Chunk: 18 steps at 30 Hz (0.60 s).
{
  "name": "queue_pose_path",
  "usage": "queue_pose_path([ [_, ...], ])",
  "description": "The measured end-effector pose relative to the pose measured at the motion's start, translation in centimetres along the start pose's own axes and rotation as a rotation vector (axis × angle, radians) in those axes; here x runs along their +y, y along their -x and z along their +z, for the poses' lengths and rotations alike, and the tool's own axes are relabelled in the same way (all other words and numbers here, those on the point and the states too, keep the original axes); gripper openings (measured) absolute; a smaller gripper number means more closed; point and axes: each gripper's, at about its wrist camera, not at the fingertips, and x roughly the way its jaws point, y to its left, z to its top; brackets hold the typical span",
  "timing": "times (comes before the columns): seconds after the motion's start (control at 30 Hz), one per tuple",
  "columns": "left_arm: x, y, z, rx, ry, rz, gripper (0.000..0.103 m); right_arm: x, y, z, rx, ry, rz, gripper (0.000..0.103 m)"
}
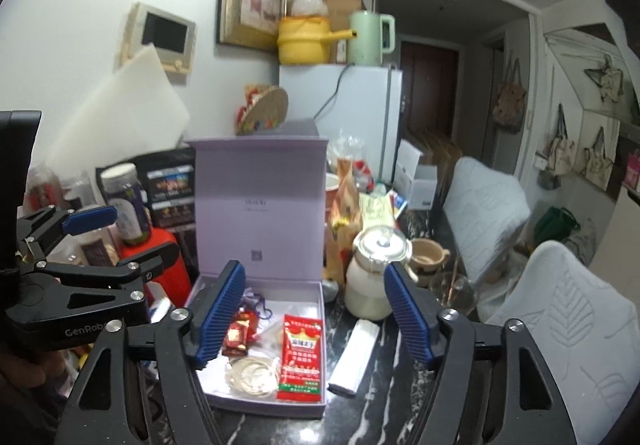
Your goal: Organize soft objects
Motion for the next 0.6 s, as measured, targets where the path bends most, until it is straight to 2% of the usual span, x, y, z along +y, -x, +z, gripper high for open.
queue_pose_path([
  [0.17,0.4,3.0,-0.6,-0.044,0.009,-0.007,0.097,0.7,3.3,-0.2,-0.062,0.004,-0.009,0.089],
  [0.37,0.9,5.8,-1.8,-0.074,0.016,-0.014,0.097,1.5,6.4,-1.3,-0.097,0.01,-0.011,0.093],
  [0.6,0.8,7.4,-4.1,-0.054,0.01,-0.02,0.097,2.7,8.5,-3.3,-0.089,0.002,-0.006,0.094],
])
